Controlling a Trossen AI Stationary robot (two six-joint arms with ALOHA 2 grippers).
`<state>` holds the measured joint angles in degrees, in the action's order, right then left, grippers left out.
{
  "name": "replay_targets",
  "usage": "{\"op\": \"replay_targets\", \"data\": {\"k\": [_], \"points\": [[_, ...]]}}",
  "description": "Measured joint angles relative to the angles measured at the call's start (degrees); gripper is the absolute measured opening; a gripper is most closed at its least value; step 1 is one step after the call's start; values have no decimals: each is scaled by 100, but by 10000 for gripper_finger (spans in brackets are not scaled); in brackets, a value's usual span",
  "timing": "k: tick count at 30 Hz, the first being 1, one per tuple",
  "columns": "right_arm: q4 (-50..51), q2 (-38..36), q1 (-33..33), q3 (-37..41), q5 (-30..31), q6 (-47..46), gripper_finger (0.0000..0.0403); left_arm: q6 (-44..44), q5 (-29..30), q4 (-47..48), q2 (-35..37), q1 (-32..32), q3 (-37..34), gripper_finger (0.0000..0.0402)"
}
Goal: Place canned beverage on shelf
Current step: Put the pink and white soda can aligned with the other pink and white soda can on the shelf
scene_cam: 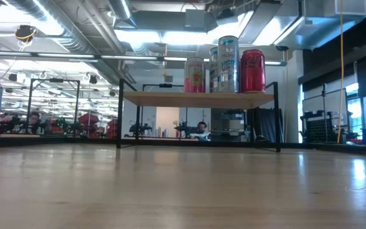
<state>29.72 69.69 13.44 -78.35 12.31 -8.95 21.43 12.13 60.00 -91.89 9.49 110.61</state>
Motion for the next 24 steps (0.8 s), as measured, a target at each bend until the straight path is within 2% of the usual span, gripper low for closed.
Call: {"op": "replay_targets", "data": {"k": [4,7,14,24], "points": [[-162,15,-83,-4,-196,-2,23,-548,-46,10,-389,-113,650,257],[-99,60,-82,-4,-230,15,26,-754,-80,-1,-525,-179,889,258],[153,149,-75,-4,-178,40,2,-820,-3,-105,-534,-282,916,259],[298,276,-71,-121,-165,320,1,-848,39,-162,-537,-275,916,260]]}}
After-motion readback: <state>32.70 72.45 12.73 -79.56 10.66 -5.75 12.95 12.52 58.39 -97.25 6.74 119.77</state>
